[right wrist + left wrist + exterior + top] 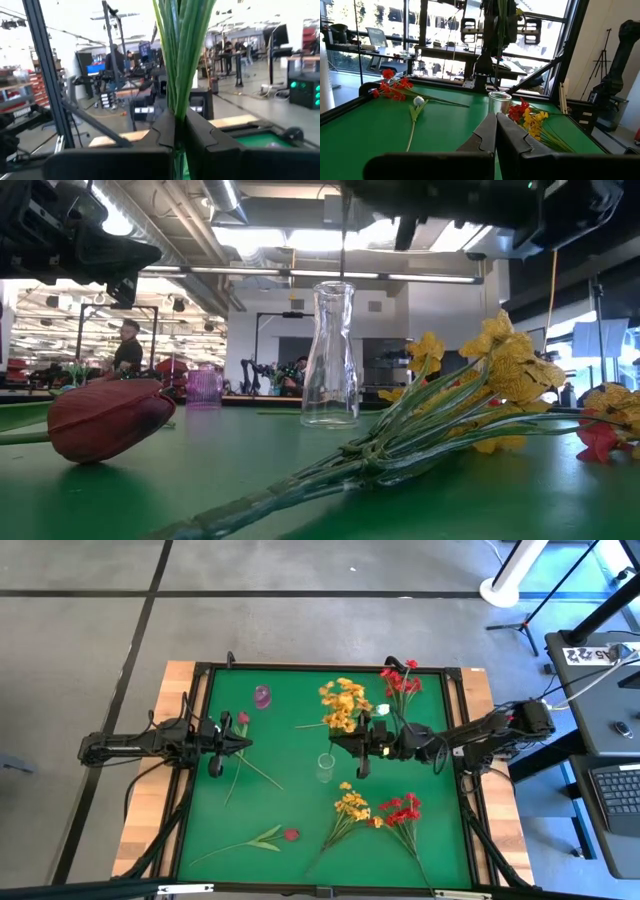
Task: Sort flowers into vase by color
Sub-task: Put the top yellow flower into the transparent vase, then put the top red flower into the violet vase
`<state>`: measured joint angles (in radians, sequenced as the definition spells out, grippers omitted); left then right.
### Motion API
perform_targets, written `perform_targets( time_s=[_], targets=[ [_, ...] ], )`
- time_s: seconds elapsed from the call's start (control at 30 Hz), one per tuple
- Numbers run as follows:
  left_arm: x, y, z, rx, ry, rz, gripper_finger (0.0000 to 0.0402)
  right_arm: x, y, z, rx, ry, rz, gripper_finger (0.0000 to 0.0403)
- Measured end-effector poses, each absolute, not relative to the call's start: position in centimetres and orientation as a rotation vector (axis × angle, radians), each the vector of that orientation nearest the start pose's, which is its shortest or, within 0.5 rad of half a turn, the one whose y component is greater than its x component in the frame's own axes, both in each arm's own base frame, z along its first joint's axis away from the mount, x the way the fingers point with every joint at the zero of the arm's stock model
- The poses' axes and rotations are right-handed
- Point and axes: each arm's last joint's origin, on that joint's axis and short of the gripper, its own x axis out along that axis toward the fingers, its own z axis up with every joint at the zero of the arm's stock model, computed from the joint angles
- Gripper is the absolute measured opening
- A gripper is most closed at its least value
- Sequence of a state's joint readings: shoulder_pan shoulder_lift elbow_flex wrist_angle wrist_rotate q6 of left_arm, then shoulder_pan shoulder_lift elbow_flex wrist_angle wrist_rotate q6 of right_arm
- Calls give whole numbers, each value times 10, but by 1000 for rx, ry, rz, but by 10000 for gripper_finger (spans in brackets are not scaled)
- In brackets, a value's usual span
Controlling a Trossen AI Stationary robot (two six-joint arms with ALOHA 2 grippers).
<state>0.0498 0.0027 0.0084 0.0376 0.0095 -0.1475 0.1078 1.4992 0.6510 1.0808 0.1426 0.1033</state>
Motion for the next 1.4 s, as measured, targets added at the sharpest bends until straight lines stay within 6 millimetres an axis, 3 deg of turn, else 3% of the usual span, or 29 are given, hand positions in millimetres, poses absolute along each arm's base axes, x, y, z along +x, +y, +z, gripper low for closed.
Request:
perform_targets(
  time_s=[0.27, 0.63, 1.1, 1.4],
  targets=[
    [97, 5, 170, -146, -46, 37, 0, 304, 31, 240, 151, -231, 15, 16],
    [97, 5, 170, -146, -47, 38, 0, 306, 30, 228, 136, -99, -22, 36],
    [97, 5, 170, -146, -47, 37, 0, 304, 30, 224, 100, -25, -29, 233],
    [97, 5, 170, -146, -46, 37, 0, 274, 26, 251, 53, 88, -57, 292]
  ],
)
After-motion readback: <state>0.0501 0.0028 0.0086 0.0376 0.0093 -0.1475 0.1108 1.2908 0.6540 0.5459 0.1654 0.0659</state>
